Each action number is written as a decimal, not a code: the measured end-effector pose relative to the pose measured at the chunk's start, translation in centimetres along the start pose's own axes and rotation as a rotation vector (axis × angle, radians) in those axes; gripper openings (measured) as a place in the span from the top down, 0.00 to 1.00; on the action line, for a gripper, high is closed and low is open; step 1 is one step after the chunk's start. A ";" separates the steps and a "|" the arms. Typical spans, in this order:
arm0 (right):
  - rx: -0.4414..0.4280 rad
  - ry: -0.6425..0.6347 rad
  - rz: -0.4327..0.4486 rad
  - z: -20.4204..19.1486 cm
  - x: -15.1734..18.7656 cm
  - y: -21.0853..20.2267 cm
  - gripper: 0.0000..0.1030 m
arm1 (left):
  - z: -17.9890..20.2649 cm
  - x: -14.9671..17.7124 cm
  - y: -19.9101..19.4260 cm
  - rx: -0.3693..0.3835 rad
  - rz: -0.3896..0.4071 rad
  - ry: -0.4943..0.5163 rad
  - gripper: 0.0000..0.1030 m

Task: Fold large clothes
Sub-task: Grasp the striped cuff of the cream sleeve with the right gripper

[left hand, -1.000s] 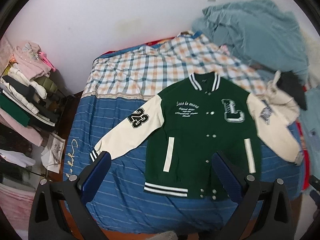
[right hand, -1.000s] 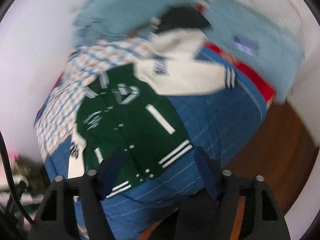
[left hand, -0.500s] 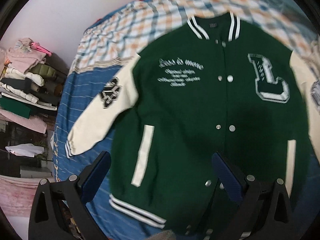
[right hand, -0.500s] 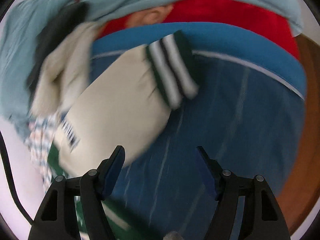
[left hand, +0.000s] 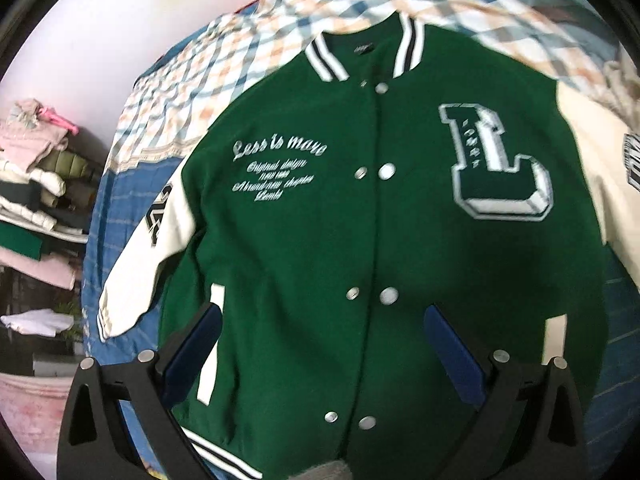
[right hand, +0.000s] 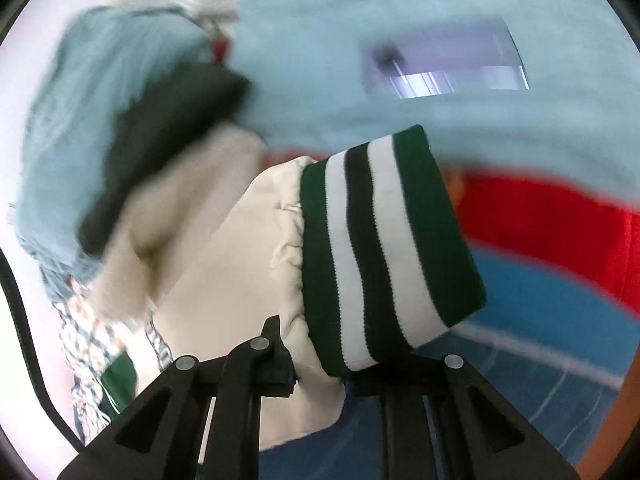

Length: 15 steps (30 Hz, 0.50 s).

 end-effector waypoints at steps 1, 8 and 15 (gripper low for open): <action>-0.007 -0.035 0.018 -1.5 -0.8 -0.5 0.84 | 0.1 -0.1 0.1 0.005 0.007 0.000 0.00; -0.120 -0.297 0.082 -14.3 0.1 -4.5 0.84 | -2.6 0.4 2.4 0.047 -0.018 -0.083 0.00; -0.214 -0.586 0.045 -28.8 9.8 -4.7 0.84 | -10.6 1.3 5.7 0.048 -0.031 -0.238 0.00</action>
Point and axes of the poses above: each gripper's, at about its wrist camera, not at the fingertips, and y roughly the way its jaws point, z to its right, x to its underside, the point moved 2 cm from there along y, roughly the way its jaws point, and after that the axes turned 8 degrees about -z, right-handed, at the moved point
